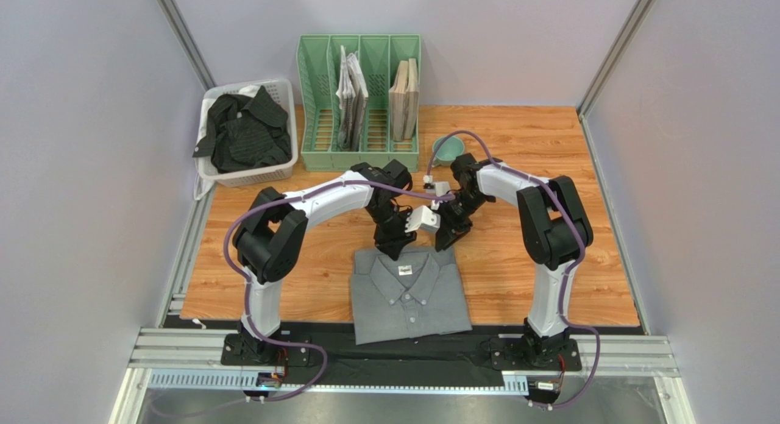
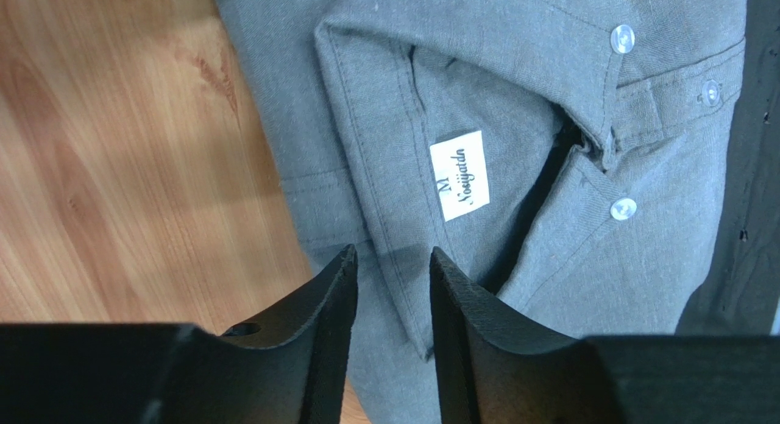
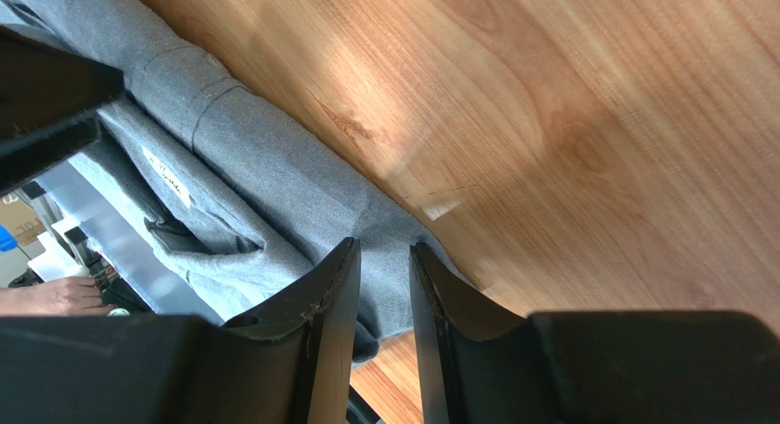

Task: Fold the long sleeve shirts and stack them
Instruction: Fold the shirt

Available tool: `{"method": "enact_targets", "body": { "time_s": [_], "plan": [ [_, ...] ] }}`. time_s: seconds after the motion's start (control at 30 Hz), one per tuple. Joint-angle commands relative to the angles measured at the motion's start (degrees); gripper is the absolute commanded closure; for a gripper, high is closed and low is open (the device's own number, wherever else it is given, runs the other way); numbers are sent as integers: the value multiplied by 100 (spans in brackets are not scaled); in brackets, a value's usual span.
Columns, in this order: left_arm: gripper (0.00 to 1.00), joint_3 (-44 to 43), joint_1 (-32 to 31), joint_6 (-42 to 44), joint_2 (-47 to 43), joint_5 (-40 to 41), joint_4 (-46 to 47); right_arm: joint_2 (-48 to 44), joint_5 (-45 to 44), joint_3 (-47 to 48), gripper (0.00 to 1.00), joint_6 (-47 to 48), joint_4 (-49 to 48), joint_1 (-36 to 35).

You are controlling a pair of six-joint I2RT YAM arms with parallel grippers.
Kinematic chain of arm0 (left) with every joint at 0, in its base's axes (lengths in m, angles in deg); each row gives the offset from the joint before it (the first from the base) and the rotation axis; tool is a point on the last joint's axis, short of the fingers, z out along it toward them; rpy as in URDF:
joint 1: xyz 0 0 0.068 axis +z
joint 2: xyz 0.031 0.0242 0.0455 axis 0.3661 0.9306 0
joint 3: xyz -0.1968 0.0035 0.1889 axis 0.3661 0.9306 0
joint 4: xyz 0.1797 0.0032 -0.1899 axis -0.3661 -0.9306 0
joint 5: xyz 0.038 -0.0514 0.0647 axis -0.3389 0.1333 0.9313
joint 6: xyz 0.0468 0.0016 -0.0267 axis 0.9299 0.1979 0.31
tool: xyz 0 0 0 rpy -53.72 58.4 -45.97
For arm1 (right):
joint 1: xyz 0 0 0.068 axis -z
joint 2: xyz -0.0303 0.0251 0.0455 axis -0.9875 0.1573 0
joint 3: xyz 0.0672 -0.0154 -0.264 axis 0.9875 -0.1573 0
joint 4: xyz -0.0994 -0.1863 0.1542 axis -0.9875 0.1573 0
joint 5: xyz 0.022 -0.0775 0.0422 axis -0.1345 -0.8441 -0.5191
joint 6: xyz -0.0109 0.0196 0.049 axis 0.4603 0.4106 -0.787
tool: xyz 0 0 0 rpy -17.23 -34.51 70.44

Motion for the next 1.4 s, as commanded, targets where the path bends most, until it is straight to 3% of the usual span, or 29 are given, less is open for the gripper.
{"method": "enact_targets", "body": {
  "time_s": [0.0,0.2,0.27,0.4,0.43,0.77,1.1,1.17,1.37],
  "plan": [
    [60,-43,-190,226,168,9,111,64,-123,14,67,163,-101,-5],
    [58,-87,-225,164,300,106,32,116,-123,14,68,180,-109,-5],
    [63,-148,-217,164,300,88,-47,125,-131,23,68,189,-109,-5],
    [89,-271,-217,121,134,9,-345,143,-193,14,69,216,-118,4],
    [100,-394,-225,59,89,35,-390,151,-210,14,69,216,-127,4],
    [100,-1475,-85,269,317,615,-1119,178,-255,76,69,242,-136,39],
    [99,-1432,55,103,783,888,-558,11,-70,330,65,163,-4,249],
    [94,-1502,178,-64,783,801,-478,-216,9,436,62,224,215,363],
    [66,-1556,881,-354,46,-324,-907,-1016,343,253,52,707,857,549]
  ]
}}
